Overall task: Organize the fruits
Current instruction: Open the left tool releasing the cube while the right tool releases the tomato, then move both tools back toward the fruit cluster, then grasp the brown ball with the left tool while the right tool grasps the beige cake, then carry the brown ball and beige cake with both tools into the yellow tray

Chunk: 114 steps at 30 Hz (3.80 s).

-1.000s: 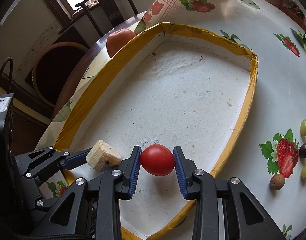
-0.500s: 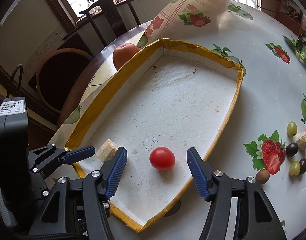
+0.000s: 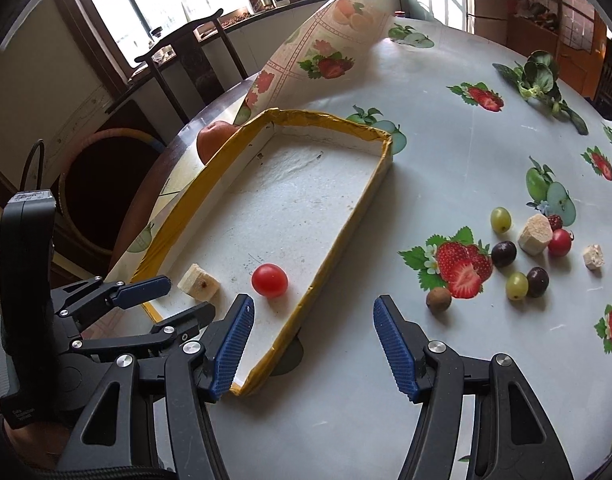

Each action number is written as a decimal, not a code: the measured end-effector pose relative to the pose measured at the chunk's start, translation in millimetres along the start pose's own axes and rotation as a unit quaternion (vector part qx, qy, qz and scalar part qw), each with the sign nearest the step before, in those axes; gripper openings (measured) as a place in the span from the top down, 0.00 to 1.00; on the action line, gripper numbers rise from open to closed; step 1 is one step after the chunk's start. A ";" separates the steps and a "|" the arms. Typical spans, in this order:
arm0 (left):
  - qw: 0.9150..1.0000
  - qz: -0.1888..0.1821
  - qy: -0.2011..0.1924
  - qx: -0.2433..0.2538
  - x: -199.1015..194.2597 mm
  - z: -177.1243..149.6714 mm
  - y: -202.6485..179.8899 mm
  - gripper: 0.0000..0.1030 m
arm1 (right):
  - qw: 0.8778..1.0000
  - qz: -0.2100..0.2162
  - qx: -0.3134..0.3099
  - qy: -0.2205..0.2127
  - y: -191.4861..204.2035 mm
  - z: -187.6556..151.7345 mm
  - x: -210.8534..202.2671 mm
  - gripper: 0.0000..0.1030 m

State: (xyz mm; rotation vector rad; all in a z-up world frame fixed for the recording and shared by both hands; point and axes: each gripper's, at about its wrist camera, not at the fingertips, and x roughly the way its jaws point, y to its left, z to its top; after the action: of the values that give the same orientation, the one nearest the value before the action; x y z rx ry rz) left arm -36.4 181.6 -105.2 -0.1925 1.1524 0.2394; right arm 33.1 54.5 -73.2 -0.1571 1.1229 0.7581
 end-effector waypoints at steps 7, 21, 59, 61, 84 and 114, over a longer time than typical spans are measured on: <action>1.000 -0.013 -0.008 0.018 -9.4 0.3 -23.2 0.49 | 0.999 -0.018 0.025 -0.011 -27.7 -18.4 -25.7 0.38; 0.997 -0.045 -0.013 0.058 -22.8 1.2 -82.2 0.49 | 0.995 -0.053 0.077 -0.031 -85.9 -56.2 -71.0 0.38; 0.993 -0.095 0.050 0.057 45.9 39.5 -148.0 0.49 | 0.982 -0.100 0.154 -0.046 -195.3 -70.0 -81.8 0.39; 0.993 -0.092 0.050 0.057 52.7 45.0 -148.4 0.49 | 0.981 -0.102 0.159 -0.045 -202.7 -66.7 -77.1 0.39; 0.990 -0.048 0.021 0.129 91.6 54.6 -167.5 0.80 | 0.973 -0.134 0.187 -0.030 -303.3 5.3 6.6 0.49; 0.994 -0.079 -0.019 0.078 8.5 48.2 -132.1 0.82 | 0.987 -0.085 0.124 -0.058 -161.9 -36.1 -70.0 0.71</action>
State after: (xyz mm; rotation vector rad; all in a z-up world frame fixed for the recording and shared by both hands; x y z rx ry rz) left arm 46.9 68.9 -90.3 -0.1397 1.1058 0.0128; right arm 91.1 -115.9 -70.1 0.0013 1.0682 0.4646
